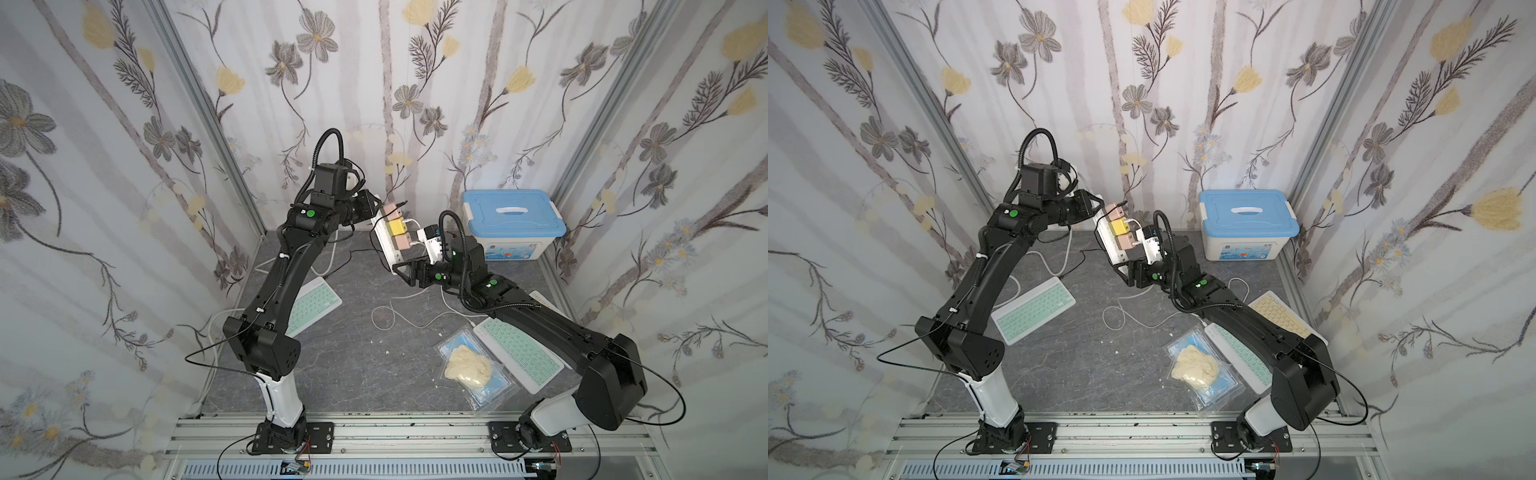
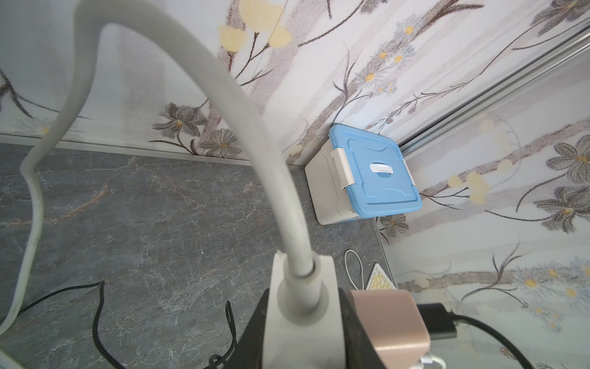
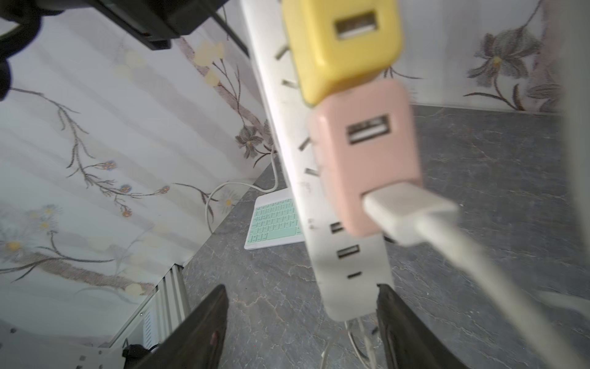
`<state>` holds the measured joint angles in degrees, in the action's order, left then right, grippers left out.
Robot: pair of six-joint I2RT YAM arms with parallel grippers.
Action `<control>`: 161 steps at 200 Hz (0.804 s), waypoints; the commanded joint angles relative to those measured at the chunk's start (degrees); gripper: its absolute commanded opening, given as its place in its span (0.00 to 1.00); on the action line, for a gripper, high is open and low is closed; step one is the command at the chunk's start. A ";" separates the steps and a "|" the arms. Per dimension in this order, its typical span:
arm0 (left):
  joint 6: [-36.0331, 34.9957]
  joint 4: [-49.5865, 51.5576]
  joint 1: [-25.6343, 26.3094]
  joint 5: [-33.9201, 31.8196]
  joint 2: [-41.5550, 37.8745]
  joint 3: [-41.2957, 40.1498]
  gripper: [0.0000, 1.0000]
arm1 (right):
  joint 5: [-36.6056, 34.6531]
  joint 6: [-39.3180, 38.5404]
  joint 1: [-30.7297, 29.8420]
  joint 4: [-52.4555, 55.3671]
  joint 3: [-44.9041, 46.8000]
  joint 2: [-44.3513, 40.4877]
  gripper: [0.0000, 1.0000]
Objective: Unplug the wireless keyboard
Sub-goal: Pick up the socket from the center of the board.
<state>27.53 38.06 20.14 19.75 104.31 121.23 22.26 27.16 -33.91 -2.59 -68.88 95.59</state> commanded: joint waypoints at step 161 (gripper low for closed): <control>8.71 1.07 0.41 1.96 3.43 3.66 0.00 | 6.15 5.24 1.18 -20.88 6.30 4.60 0.58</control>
<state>33.69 41.63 20.58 21.37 107.35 123.68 28.32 31.77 -32.67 -20.53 -62.81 99.94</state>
